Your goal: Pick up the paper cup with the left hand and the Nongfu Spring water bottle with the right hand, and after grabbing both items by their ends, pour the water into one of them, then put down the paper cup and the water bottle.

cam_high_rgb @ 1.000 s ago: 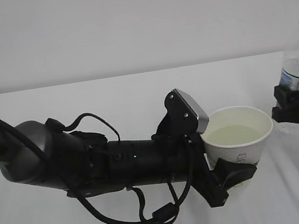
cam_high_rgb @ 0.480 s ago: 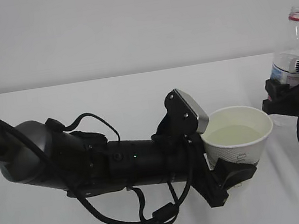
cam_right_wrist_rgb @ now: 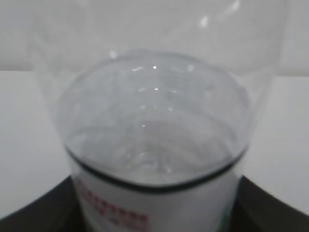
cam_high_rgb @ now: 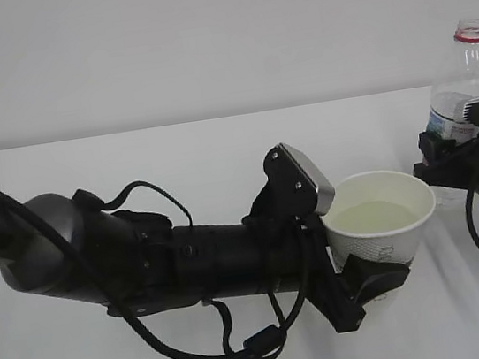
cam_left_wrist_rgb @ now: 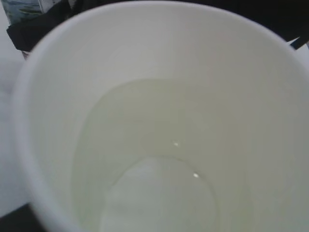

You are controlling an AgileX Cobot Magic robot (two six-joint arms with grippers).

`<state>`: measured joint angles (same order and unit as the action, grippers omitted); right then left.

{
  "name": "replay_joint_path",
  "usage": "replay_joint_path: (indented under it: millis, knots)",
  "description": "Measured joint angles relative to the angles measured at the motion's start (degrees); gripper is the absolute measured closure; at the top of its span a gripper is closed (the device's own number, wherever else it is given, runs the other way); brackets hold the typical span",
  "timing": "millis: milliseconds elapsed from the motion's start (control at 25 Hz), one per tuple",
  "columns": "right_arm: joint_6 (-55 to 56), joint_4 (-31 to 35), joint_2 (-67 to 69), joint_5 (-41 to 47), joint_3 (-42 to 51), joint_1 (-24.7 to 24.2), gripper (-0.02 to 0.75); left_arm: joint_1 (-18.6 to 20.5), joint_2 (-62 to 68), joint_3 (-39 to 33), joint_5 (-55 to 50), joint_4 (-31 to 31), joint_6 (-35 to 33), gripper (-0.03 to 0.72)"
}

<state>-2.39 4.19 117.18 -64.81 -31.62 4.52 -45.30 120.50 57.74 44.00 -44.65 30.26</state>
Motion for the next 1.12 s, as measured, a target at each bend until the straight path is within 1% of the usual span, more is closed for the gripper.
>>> replay_joint_path:
  millis: [40,200,280,680,1120]
  knots:
    - [-0.05,-0.12,0.14,-0.16,-0.11,0.00,0.294,0.00,0.00,0.00,0.00,0.00,0.00,0.178]
    - [-0.05,-0.34,0.48,-0.63,-0.19,0.00,0.204,0.00,0.00,0.00,0.00,0.00,0.00,0.179]
    - [-0.05,-0.48,0.60,-0.63,-0.19,0.00,0.176,0.00,0.00,0.00,0.00,0.00,0.00,0.179]
    - [0.03,-0.52,0.70,-0.63,-0.19,0.00,0.150,0.00,0.00,0.00,0.00,0.00,0.00,0.179]
    - [1.80,-0.61,0.70,-0.63,-0.19,0.00,0.147,0.00,0.00,0.00,-0.08,0.00,0.00,0.179]
